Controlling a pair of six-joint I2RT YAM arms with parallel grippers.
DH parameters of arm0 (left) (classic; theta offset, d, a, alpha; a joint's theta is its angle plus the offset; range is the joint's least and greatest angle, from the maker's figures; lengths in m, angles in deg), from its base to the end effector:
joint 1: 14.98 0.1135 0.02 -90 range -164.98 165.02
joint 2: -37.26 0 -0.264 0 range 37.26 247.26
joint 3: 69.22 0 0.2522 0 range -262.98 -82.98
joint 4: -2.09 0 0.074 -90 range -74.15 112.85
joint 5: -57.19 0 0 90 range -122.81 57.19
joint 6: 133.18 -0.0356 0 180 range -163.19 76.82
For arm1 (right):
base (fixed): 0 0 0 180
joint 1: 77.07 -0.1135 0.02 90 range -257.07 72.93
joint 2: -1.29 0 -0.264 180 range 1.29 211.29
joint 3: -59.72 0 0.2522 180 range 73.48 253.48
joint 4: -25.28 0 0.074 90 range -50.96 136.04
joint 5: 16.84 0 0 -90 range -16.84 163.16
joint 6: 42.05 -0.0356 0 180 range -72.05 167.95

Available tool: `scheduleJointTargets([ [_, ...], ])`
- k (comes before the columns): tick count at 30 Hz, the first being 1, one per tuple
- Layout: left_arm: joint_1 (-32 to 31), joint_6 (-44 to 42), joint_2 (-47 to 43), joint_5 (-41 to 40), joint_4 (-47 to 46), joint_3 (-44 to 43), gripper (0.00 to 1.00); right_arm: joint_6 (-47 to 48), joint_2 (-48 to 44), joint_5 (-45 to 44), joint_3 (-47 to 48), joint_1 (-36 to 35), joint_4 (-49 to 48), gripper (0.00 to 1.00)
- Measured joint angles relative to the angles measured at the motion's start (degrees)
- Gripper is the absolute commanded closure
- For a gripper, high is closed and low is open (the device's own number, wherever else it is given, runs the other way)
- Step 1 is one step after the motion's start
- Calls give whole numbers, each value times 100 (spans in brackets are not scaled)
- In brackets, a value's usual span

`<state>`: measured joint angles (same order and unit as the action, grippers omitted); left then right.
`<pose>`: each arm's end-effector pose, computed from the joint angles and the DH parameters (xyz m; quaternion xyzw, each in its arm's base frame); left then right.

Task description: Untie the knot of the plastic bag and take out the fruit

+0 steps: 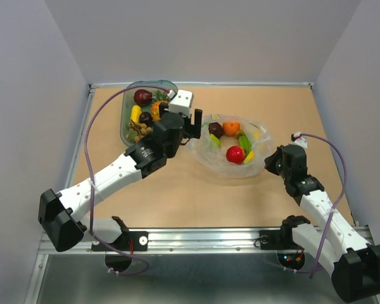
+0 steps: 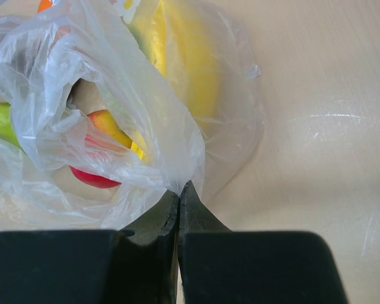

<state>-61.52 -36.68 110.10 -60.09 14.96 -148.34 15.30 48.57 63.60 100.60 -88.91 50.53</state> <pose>0.2166 -0.2049 0.3812 0.1010 0.7354 -0.1311 0.6571 0.1817 0.0320 0.2221 0.1971 0.8485 0.1166 0.4772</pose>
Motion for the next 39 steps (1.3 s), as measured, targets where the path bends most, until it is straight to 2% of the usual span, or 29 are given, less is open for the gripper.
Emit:
scheduleJointTargets([
  [5,-761,-79,140,-94,-111,-160,13,11,2,-13,0,-26,0,99],
  [10,-1196,-68,1014,-68,-267,-256,13,33,4,-37,0,-24,-2,100],
  [18,-1432,514,2304,26,-378,-457,13,35,-92,-55,-146,-26,-42,99],
  [24,-1690,739,3204,111,-743,-1145,12,33,-210,-48,-186,-26,-52,99],
  [39,-1735,752,4417,-101,-1351,-1305,11,31,-389,-50,-254,-26,-63,100],
])
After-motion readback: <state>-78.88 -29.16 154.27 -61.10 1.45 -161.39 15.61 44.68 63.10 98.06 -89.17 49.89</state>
